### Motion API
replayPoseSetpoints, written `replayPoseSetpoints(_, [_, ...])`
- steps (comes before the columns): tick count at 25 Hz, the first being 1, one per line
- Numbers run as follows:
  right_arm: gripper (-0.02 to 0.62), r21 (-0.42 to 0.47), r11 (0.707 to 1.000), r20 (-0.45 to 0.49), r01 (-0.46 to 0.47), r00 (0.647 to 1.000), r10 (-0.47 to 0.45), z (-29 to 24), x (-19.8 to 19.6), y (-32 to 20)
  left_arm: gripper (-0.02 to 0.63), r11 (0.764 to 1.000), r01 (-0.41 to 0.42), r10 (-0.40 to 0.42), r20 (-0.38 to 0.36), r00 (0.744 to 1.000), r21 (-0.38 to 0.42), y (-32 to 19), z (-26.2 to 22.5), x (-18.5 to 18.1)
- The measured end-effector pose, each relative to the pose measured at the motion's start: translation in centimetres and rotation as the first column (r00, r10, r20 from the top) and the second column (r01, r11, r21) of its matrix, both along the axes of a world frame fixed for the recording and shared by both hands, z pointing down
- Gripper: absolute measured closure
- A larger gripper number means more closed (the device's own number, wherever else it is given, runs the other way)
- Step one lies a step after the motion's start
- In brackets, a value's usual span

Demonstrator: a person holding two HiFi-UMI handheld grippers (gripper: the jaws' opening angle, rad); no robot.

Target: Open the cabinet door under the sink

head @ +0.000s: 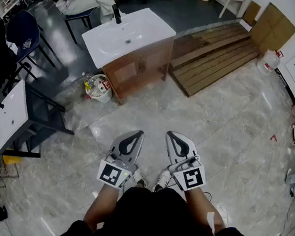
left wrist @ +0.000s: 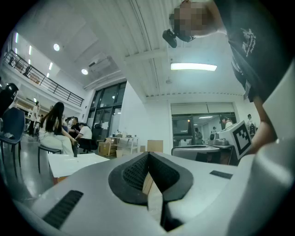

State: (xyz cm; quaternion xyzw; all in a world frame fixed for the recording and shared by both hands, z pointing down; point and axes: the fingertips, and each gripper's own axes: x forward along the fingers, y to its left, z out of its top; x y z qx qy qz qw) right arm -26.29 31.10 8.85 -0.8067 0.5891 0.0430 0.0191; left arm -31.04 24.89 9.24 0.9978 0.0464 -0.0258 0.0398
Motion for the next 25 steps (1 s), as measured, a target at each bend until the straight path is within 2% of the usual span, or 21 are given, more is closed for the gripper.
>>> replayPoseSetpoints(9, [0.571, 0.016, 1.000, -0.007, -0.001, 1.000, 0.002, -0.4, -0.2, -1.7, 0.584, 1.000, -0.010, 0.010, -0.014, 1.000, 0.008, -1.0, -0.1, -0.1])
replayPoseSetpoints(15, [0.571, 0.070, 0.997, -0.005, -0.028, 1.000, 0.028, -1.6, -0.5, -3.1, 0.584, 0.999, -0.031, 0.031, -0.026, 0.999, 0.017, -2.8, -0.2, -0.4])
replayPoseSetpoints(22, [0.571, 0.054, 0.996, -0.021, -0.071, 0.997, 0.072, -1.6, -1.1, -5.7, 0.584, 0.996, -0.067, 0.069, -0.023, 0.997, 0.057, -6.1, 0.4, -0.8])
replayPoseSetpoints(25, [0.571, 0.022, 0.997, -0.041, -0.074, 0.996, 0.075, -1.3, -1.3, -6.3, 0.584, 0.996, -0.075, 0.077, -0.050, 0.996, 0.039, -6.8, -0.5, -0.4])
